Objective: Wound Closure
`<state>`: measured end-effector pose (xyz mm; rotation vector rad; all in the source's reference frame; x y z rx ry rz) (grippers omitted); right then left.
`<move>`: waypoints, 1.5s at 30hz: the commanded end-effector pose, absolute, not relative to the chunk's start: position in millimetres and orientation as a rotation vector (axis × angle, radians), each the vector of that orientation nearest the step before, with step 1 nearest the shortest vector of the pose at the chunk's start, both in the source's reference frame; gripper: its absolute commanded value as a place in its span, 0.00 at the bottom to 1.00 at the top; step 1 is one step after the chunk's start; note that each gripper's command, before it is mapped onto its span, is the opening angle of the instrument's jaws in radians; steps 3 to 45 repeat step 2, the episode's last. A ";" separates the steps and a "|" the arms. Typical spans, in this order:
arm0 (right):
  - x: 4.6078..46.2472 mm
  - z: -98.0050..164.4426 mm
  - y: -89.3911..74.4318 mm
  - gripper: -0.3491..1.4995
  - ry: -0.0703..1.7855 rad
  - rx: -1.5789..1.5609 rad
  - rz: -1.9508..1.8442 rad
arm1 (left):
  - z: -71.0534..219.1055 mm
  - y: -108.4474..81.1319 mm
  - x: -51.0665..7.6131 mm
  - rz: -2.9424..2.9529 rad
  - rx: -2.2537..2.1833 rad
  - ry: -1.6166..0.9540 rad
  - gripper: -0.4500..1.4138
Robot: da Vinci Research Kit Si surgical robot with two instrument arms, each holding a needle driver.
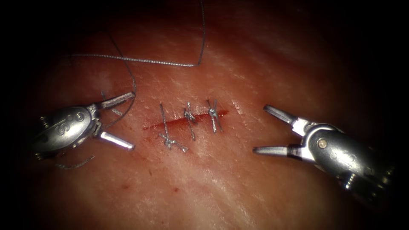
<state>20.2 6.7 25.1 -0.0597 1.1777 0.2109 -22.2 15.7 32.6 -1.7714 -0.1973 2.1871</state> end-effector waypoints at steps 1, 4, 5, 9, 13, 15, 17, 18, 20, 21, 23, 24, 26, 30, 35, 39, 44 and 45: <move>20.8 25.4 7.1 0.78 1.181 -0.062 0.209 | 33.3 15.8 -22.7 2.187 -1.773 -0.197 0.54; 20.9 25.2 7.0 0.78 1.181 -0.062 0.209 | 33.2 15.8 -22.7 2.187 -1.773 -0.197 0.54; 20.9 25.2 7.0 0.78 1.181 -0.062 0.209 | 33.2 15.8 -22.7 2.187 -1.773 -0.197 0.54; 20.9 25.2 7.0 0.78 1.181 -0.062 0.209 | 33.2 15.8 -22.7 2.187 -1.773 -0.197 0.54; 20.9 25.2 7.0 0.78 1.181 -0.062 0.209 | 33.2 15.8 -22.7 2.187 -1.773 -0.197 0.54; 20.9 25.2 7.0 0.78 1.181 -0.062 0.209 | 33.2 15.8 -22.7 2.187 -1.773 -0.197 0.54; 20.9 25.2 7.0 0.78 1.181 -0.062 0.209 | 33.2 15.8 -22.7 2.187 -1.773 -0.197 0.54; 20.9 25.2 7.0 0.78 1.181 -0.062 0.209 | 33.2 15.8 -22.7 2.187 -1.773 -0.197 0.54; 20.9 25.2 7.0 0.78 1.181 -0.062 0.209 | 33.2 15.8 -22.7 2.187 -1.773 -0.197 0.54; 20.9 25.2 7.0 0.78 1.181 -0.062 0.209 | 33.2 15.8 -22.7 2.187 -1.773 -0.197 0.54; 20.9 25.2 7.0 0.78 1.181 -0.062 0.209 | 33.2 15.8 -22.7 2.187 -1.773 -0.197 0.54; 20.9 25.2 7.0 0.78 1.181 -0.062 0.209 | 33.2 15.8 -22.7 2.187 -1.773 -0.197 0.54; 20.9 25.2 7.0 0.78 1.181 -0.062 0.209 | 33.2 15.8 -22.7 2.187 -1.773 -0.197 0.54; 20.9 25.2 7.0 0.78 1.181 -0.062 0.209 | 33.2 15.8 -22.7 2.187 -1.773 -0.197 0.54; 20.9 25.2 7.0 0.78 1.181 -0.062 0.209 | 33.2 15.8 -22.7 2.187 -1.773 -0.197 0.54; 20.9 25.2 7.0 0.78 1.181 -0.062 0.209 | 33.2 15.8 -22.7 2.187 -1.773 -0.197 0.54; 20.9 25.2 7.0 0.78 1.181 -0.062 0.209 | 33.2 15.8 -22.7 2.187 -1.773 -0.197 0.54; 20.9 25.2 7.0 0.78 1.181 -0.062 0.209 | 33.2 15.8 -22.7 2.187 -1.773 -0.197 0.54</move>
